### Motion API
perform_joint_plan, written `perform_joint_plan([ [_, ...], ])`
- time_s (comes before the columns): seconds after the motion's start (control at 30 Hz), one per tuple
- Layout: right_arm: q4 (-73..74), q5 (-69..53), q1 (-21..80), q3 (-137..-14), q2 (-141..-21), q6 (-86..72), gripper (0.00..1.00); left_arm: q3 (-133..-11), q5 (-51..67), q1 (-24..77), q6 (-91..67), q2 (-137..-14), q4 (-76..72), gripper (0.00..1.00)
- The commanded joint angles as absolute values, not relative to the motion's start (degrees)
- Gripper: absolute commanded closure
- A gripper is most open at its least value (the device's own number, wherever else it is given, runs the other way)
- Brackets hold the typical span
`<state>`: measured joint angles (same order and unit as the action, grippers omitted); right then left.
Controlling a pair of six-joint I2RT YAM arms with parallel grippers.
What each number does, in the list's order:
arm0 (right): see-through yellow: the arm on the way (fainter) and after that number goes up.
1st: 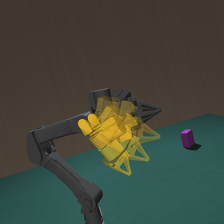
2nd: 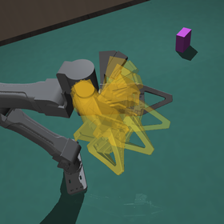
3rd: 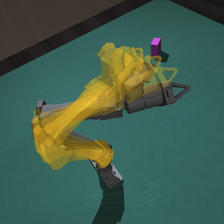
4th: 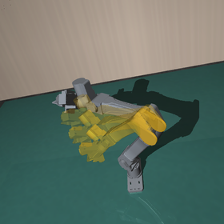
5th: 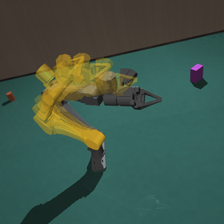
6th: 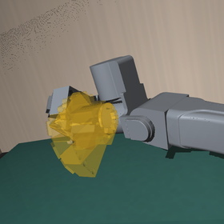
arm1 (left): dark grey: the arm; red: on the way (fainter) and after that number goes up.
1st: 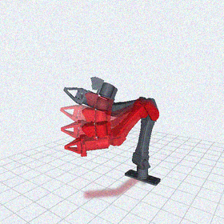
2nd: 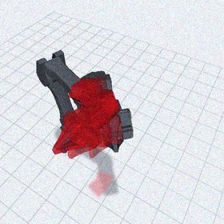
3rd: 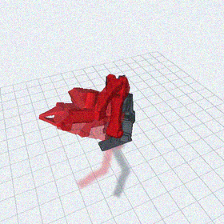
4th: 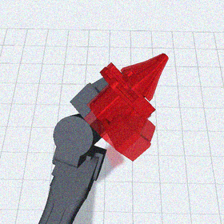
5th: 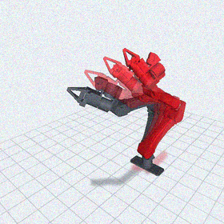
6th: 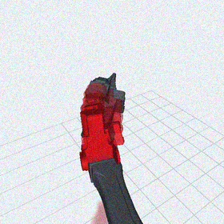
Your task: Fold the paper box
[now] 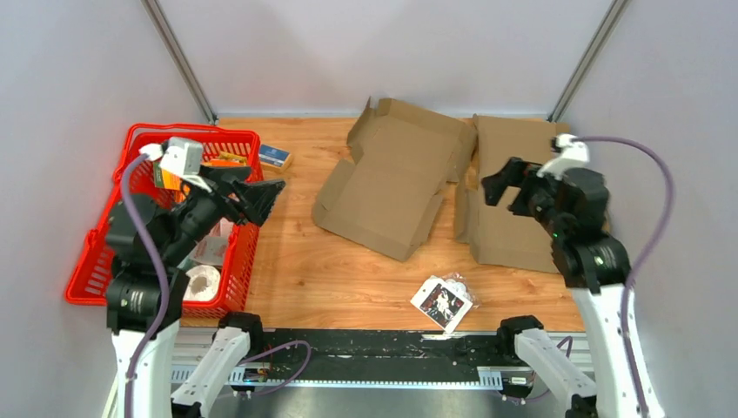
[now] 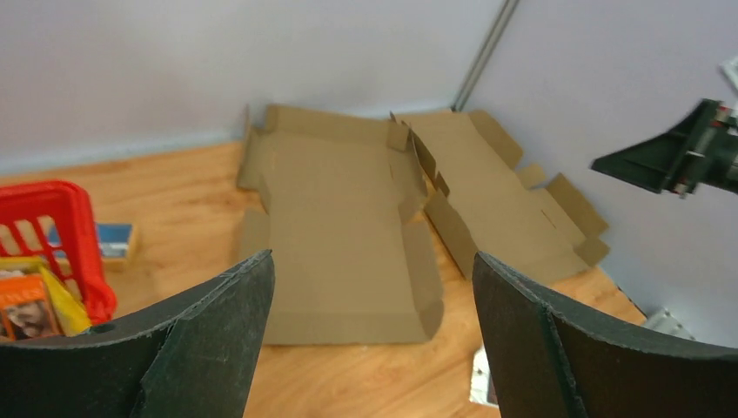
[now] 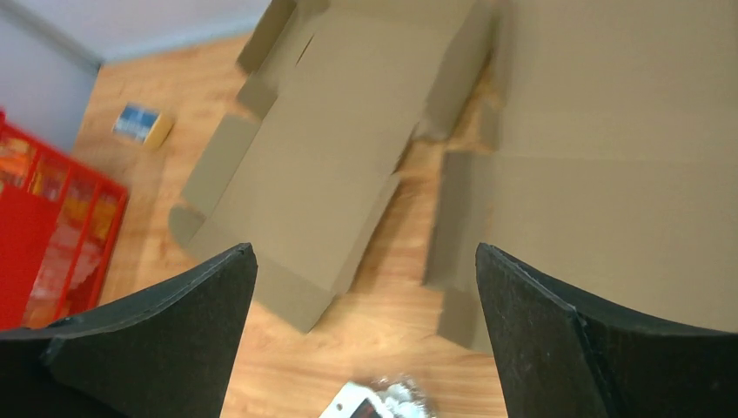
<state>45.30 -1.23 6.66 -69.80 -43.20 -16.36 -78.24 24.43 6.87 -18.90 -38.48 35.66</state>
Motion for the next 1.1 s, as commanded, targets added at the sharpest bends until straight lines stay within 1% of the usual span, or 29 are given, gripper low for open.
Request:
perform_joint_plan([
  [0.0,33.6,-10.52,13.69,-64.34,-53.42,-21.35,0.0,-74.54,28.22,8.61,-21.8,-40.08,37.7,0.09],
  [0.03,32.27,-9.59,18.24,-63.99,-55.87,-21.97,0.0,-73.66,27.69,9.4,-21.88,-39.9,37.79,0.09],
  [0.1,30.06,-5.73,22.83,-64.42,-64.39,-23.98,0.0,-71.2,25.67,12.55,-22.06,-39.9,38.14,0.09],
  [0.13,30.49,-5.28,23.37,-65.38,-67.47,-26.43,0.0,-70.5,24.97,13.96,-22.32,-40.08,38.32,0.1],
  [0.17,31.19,-5.19,23.03,-65.91,-72.29,-28.63,0.0,-69.18,23.13,17.45,-22.41,-40.25,38.49,0.1],
  [0.23,30.68,-3.27,22.76,-65.22,-75.48,-34.94,0.0,-67.77,20.58,21.51,-22.85,-40.95,38.67,0.12],
  [0.27,28.85,-2.64,22.76,-64.34,-76.98,-36.55,0.0,-66.2,16.91,24.06,-23.03,-41.04,38.67,0.12],
  [0.33,25.77,-0.63,22.76,-61.1,-77.52,-39.97,0.0,-64.08,12.68,31.26,-24.68,-41.74,38.06,0.13],
  [0.37,24.62,-0.35,22.68,-59.87,-77.43,-41.03,0.0,-61.29,7.78,33.64,-25.48,-42.18,37.62,0.13],
  [0.4,23.48,-0.53,22.59,-57.42,-77.43,-41.91,0.0,-59.95,4.69,38.8,-26.36,-43.84,36.83,0.14],
  [0.43,20.86,-0.88,22.59,-56.0,-77.34,-43.75,0.02,-58.9,1.7,41.54,-28.11,-45.25,36.48,0.16],
  [0.47,20.22,-0.79,22.67,-55.03,-77.6,-44.55,0.04,-57.67,-4.33,43.92,-29.26,-47.0,36.47,0.2],
  [0.5,19.52,-0.79,22.68,-53.02,-77.69,-45.17,0.15,-57.31,-7.0,46.82,-30.22,-50.5,35.95,0.23],
  [0.53,17.6,-0.79,22.76,-52.04,-77.78,-45.52,0.22,-57.13,-9.47,51.54,-31.63,-52.1,35.34,0.28],
  [0.57,16.62,-0.44,22.94,-51.16,-77.87,-46.22,0.29,-56.61,-15.41,54.38,-32.16,-53.34,33.33,0.28],
  [0.6,15.48,-0.18,23.11,-50.2,-77.87,-46.49,0.38,-56.34,-17.64,56.41,-32.43,-55.18,32.18,0.28],
  [0.63,14.08,-0.09,23.81,-49.49,-78.13,-46.58,0.38,-56.25,-20.89,59.12,-32.78,-55.72,31.3,0.28],
  [0.67,14.32,-0.09,24.08,-49.74,-79.61,-46.41,0.38,-55.99,-21.53,59.5,-32.87,-56.16,29.81,0.28],
  [0.73,16.68,3.33,24.78,-50.62,-81.38,-45.36,0.31,-55.72,-21.01,59.59,-32.35,-56.51,28.48,0.28],
  [0.8,17.14,6.23,24.87,-49.93,-81.65,-44.04,0.27,-56.25,-20.83,59.68,-31.64,-56.08,29.09,0.28],
  [0.87,14.51,5.81,24.79,-48.7,-82.79,-43.51,0.28,-55.9,-21.0,59.68,-30.94,-55.2,29.79,0.27],
  [1.0,10.21,-1.9,25.05,-49.48,-88.14,-43.33,0.32,-53.27,-21.18,59.59,-31.02,-51.43,29.53,0.27],
  [1.07,8.44,-2.63,25.05,-50.01,-90.61,-43.68,0.37,-52.21,-21.18,59.68,-31.55,-50.19,29.88,0.27],
])
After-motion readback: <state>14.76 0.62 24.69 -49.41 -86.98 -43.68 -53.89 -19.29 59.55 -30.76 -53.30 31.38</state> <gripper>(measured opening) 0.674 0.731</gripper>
